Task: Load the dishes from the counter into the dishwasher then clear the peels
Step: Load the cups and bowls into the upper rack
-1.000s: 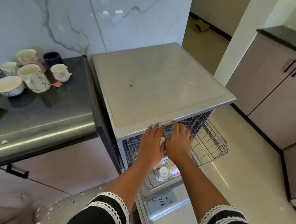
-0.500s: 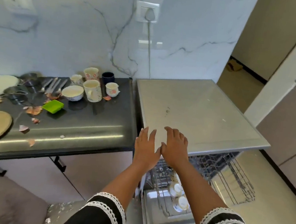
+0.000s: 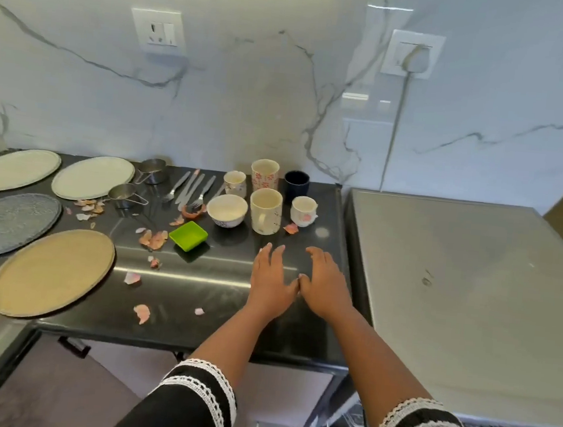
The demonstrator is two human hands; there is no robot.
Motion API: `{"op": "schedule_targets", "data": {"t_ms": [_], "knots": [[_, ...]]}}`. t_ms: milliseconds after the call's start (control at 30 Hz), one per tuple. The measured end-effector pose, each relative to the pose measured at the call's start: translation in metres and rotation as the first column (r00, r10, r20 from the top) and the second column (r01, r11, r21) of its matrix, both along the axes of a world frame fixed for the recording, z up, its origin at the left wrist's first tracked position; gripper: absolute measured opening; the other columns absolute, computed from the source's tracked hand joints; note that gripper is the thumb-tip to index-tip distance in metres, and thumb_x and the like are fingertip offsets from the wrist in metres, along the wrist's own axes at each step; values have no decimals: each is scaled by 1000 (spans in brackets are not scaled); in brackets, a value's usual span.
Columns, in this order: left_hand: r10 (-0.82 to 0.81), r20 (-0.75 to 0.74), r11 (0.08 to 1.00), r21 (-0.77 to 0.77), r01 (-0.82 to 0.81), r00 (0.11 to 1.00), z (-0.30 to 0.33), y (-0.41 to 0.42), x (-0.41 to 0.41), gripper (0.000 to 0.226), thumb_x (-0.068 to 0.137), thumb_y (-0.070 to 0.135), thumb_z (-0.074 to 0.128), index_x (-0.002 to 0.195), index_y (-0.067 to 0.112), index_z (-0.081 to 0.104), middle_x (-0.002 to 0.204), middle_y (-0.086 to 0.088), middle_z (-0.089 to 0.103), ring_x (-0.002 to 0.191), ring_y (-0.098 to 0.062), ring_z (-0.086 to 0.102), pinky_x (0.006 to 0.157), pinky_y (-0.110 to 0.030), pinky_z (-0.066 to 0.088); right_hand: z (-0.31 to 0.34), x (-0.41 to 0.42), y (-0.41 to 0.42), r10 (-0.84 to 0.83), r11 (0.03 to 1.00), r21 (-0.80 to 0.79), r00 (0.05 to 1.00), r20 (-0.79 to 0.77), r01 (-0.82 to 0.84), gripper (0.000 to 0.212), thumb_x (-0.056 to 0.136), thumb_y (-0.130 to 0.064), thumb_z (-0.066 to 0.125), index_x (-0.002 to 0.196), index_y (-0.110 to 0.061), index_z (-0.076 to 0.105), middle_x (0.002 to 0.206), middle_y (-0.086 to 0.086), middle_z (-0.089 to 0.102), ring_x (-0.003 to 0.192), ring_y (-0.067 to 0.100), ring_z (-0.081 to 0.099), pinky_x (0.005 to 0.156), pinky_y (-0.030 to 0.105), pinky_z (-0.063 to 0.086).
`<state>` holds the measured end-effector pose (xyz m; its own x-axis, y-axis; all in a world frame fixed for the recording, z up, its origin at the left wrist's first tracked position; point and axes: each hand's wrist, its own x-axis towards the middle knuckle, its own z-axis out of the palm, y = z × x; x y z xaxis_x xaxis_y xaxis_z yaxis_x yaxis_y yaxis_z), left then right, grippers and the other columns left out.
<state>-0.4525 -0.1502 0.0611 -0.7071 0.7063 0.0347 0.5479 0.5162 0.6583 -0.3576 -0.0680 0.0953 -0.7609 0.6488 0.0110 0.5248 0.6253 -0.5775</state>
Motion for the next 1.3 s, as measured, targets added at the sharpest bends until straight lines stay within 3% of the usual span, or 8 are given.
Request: {"op": "schedule_targets", "data": {"t_ms": [133, 267, 400, 533, 900, 1100, 1300], "knots": [[67, 100, 998, 0, -67, 993, -2, 7, -51, 81, 90, 31, 62, 152, 12, 15, 159, -11, 6, 147, -26, 6, 118, -37, 15, -1, -56, 10, 22, 987, -160, 999, -29, -27, 70, 90, -16, 56, 152, -24, 23, 154, 3, 30, 138, 24, 35, 111, 42, 36], [90, 169, 995, 23, -96, 981, -10, 16, -90, 81, 89, 30, 64, 151, 10, 16, 158, -12, 11, 146, -28, 12, 118, -43, 20, -5, -104, 21, 1, 978, -210, 1000, -5, -2, 71, 94, -18, 58, 153, -17, 18, 159, 5, 21, 143, 24, 30, 113, 37, 30], [101, 243, 991, 63, -120, 965, -20, 30, -118, 78, 87, 26, 65, 149, 13, 19, 153, -10, 19, 141, -28, 22, 116, -42, 25, -14, -139, 31, -79, 956, -282, 997, 13, 79, 80, 91, -18, 64, 153, -17, 15, 159, 7, 21, 145, 26, 27, 116, 40, 29], [91, 328, 988, 88, -126, 940, -33, 44, -135, 81, 81, 23, 71, 147, 18, 25, 150, -6, 27, 139, -26, 30, 114, -44, 31, -27, -158, 43, -157, 926, -351, 987, -26, 138, 87, 79, -18, 74, 148, -21, 23, 152, 5, 36, 140, 26, 36, 111, 49, 37], [4, 461, 964, 234, -127, 887, -53, 62, -151, 110, 72, 3, 73, 152, 35, 4, 159, 6, 19, 146, -13, 19, 119, -44, 24, -33, -179, 63, -136, 910, -405, 987, -83, 92, 88, 75, -8, 76, 147, -25, 28, 148, 1, 41, 138, 23, 38, 112, 44, 36], [-9, 516, 939, 298, -170, 857, -55, 52, -149, 109, 72, -3, 75, 152, 33, 12, 155, 8, 30, 143, -13, 28, 116, -45, 31, -37, -175, 55, -211, 898, -413, 973, -95, 154, 84, 74, -6, 78, 144, -21, 34, 145, 3, 45, 135, 24, 42, 110, 43, 39], [23, 487, 890, 387, -240, 873, -58, 36, -133, 106, 64, 5, 82, 150, 28, 24, 147, 6, 41, 136, -11, 39, 111, -45, 38, -38, -156, 40, -190, 934, -327, 976, -109, 146, 75, 80, -14, 76, 144, -20, 37, 146, 4, 40, 134, 22, 43, 108, 37, 39]]}}
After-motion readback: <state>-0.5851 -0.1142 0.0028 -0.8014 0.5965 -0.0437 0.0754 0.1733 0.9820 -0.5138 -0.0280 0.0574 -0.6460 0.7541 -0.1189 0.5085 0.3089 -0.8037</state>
